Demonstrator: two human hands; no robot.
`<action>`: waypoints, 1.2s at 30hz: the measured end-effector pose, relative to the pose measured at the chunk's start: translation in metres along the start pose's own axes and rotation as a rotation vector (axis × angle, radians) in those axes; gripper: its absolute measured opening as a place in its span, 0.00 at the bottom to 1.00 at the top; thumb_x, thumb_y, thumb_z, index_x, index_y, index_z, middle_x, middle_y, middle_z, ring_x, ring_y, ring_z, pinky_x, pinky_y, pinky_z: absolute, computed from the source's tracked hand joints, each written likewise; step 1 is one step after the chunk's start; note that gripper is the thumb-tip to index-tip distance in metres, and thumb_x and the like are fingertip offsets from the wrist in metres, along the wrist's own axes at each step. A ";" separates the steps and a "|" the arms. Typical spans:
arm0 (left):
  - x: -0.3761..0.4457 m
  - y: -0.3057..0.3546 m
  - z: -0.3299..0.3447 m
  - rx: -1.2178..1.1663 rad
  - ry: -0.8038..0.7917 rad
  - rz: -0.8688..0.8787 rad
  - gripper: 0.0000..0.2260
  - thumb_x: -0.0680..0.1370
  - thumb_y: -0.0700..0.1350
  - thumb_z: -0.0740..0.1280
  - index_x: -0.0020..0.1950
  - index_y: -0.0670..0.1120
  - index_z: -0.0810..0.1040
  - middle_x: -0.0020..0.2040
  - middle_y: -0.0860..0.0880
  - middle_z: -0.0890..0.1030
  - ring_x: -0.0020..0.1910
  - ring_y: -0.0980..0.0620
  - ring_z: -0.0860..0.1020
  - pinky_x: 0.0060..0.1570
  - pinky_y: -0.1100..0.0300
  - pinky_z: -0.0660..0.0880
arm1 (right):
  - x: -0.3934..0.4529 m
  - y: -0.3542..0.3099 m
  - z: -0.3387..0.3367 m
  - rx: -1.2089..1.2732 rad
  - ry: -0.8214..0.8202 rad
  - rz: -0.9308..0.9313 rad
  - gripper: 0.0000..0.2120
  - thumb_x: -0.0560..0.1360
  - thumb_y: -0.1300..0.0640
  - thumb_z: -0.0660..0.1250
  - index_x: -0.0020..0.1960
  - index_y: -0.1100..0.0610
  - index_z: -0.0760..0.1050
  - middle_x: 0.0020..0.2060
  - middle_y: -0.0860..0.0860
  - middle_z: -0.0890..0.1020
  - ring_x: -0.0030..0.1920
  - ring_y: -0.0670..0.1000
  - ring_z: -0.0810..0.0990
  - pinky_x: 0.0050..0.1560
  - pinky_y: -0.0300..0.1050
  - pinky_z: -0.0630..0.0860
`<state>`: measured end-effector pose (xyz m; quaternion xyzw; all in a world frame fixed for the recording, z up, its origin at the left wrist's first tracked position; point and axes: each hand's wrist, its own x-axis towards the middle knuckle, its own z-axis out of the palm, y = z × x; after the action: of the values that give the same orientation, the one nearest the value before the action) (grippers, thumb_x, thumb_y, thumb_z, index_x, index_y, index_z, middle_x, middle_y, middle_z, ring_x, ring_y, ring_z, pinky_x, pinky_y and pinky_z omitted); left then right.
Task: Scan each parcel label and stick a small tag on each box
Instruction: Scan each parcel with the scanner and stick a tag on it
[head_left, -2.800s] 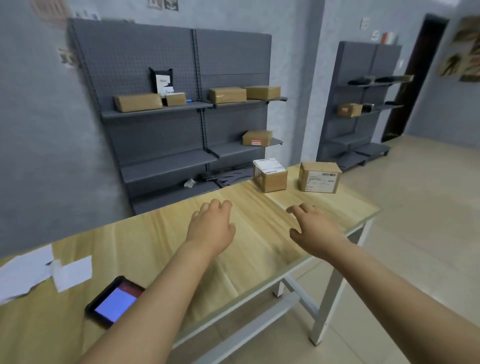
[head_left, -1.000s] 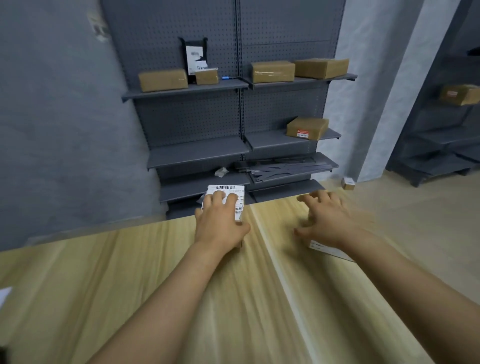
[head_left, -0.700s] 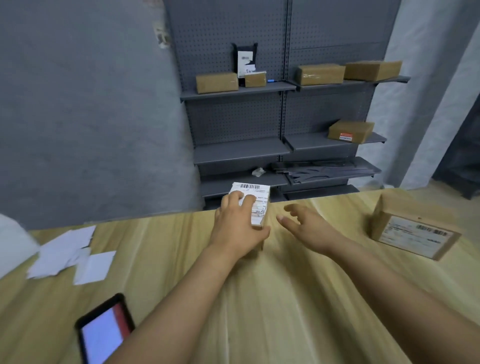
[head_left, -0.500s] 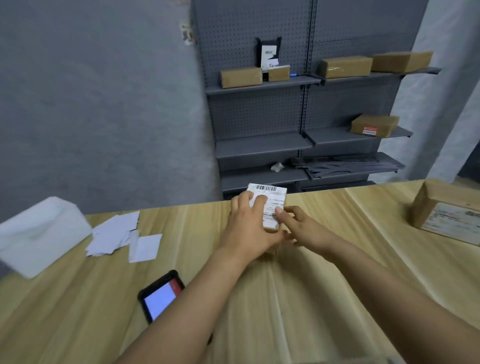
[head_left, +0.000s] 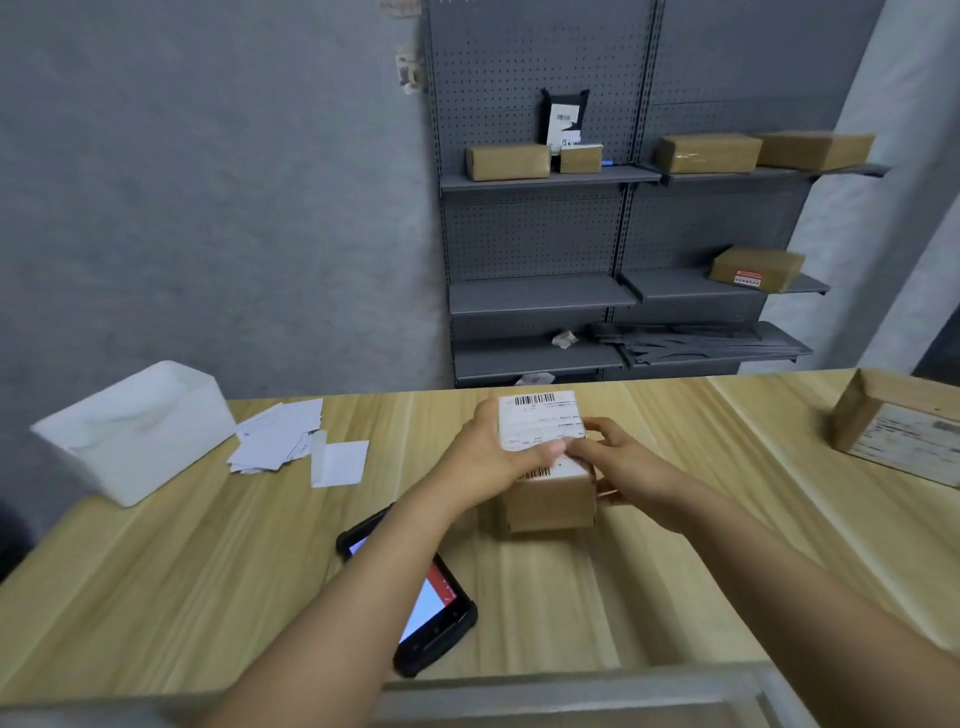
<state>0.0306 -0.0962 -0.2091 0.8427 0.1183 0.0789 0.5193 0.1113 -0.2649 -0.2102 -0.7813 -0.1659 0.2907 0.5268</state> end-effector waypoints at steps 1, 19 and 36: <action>-0.001 -0.004 -0.003 -0.032 -0.026 -0.062 0.33 0.68 0.60 0.74 0.67 0.55 0.64 0.58 0.60 0.77 0.54 0.65 0.76 0.47 0.70 0.72 | -0.001 0.002 -0.001 -0.022 -0.023 0.003 0.23 0.77 0.46 0.63 0.69 0.47 0.63 0.53 0.53 0.81 0.43 0.53 0.81 0.52 0.52 0.78; -0.082 -0.045 -0.090 -0.603 0.170 -0.484 0.09 0.74 0.53 0.68 0.48 0.51 0.83 0.47 0.45 0.85 0.45 0.47 0.83 0.47 0.48 0.80 | -0.011 -0.028 0.079 0.016 -0.318 -0.223 0.16 0.78 0.46 0.62 0.65 0.43 0.68 0.58 0.46 0.80 0.54 0.47 0.81 0.56 0.48 0.76; -0.149 -0.090 -0.191 -0.604 0.549 -0.361 0.24 0.73 0.41 0.74 0.66 0.47 0.71 0.54 0.45 0.83 0.43 0.50 0.83 0.31 0.60 0.78 | -0.033 0.015 0.203 -0.977 0.024 -0.026 0.47 0.56 0.30 0.70 0.66 0.53 0.61 0.54 0.50 0.63 0.61 0.54 0.63 0.54 0.46 0.68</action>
<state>-0.1718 0.0646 -0.2053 0.5668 0.3685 0.2390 0.6970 -0.0425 -0.1412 -0.2707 -0.9383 -0.2866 0.1634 0.1038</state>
